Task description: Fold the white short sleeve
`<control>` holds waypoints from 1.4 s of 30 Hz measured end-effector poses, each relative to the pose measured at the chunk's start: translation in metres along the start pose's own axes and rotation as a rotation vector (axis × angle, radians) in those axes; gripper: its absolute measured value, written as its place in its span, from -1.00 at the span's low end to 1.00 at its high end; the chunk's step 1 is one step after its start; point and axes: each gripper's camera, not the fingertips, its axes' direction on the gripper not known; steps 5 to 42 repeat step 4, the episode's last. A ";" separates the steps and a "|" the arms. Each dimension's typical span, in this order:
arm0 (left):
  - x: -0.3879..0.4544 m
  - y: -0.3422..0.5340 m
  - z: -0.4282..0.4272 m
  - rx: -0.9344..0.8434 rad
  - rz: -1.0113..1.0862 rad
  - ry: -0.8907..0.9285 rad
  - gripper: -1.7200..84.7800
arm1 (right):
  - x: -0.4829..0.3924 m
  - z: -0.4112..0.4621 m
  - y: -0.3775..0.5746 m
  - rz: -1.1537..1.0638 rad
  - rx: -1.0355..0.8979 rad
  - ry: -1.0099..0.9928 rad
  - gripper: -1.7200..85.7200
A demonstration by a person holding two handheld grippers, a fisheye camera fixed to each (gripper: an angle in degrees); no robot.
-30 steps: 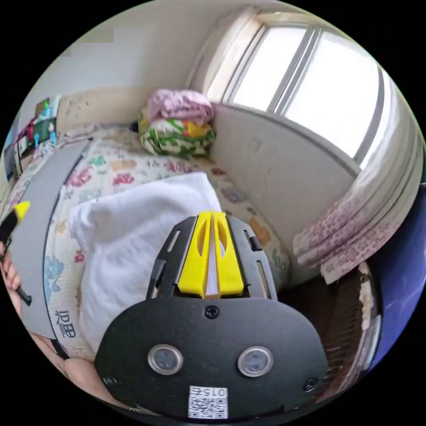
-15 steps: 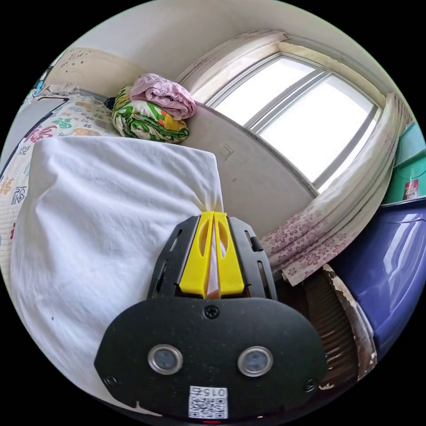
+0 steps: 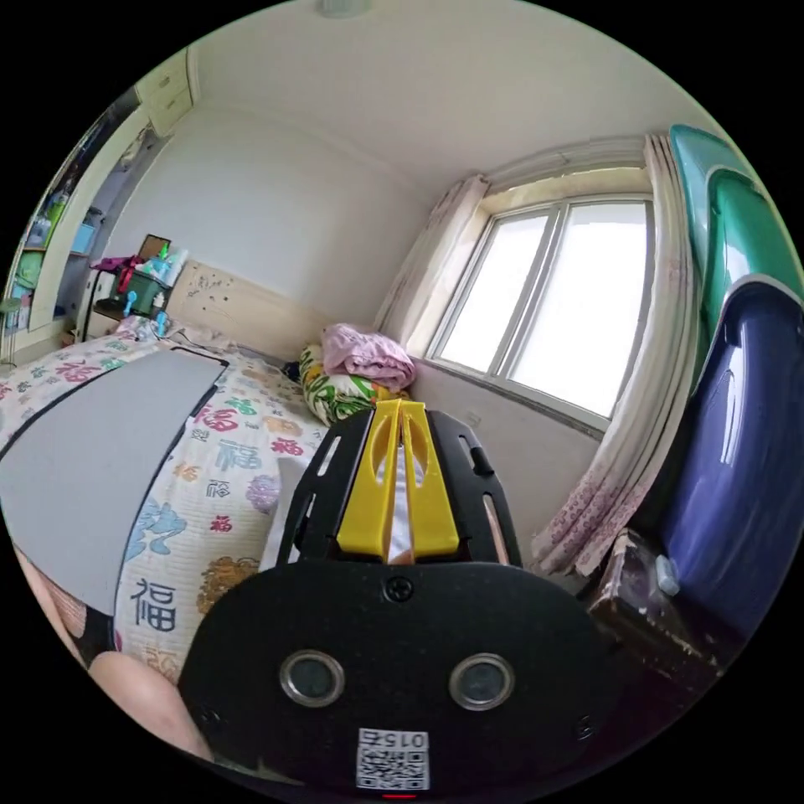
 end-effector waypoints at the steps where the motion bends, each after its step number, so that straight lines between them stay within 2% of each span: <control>1: -0.016 0.001 0.006 -0.022 -0.030 -0.029 -0.53 | -0.003 -0.023 0.013 0.020 0.010 -0.041 -0.98; 4: -0.086 -0.005 0.046 -0.138 -0.149 -0.080 -0.45 | -0.014 -0.058 0.055 0.071 -0.031 -0.214 -0.98; 42: -0.086 -0.005 0.046 -0.138 -0.149 -0.080 -0.45 | -0.014 -0.058 0.055 0.071 -0.031 -0.214 -0.98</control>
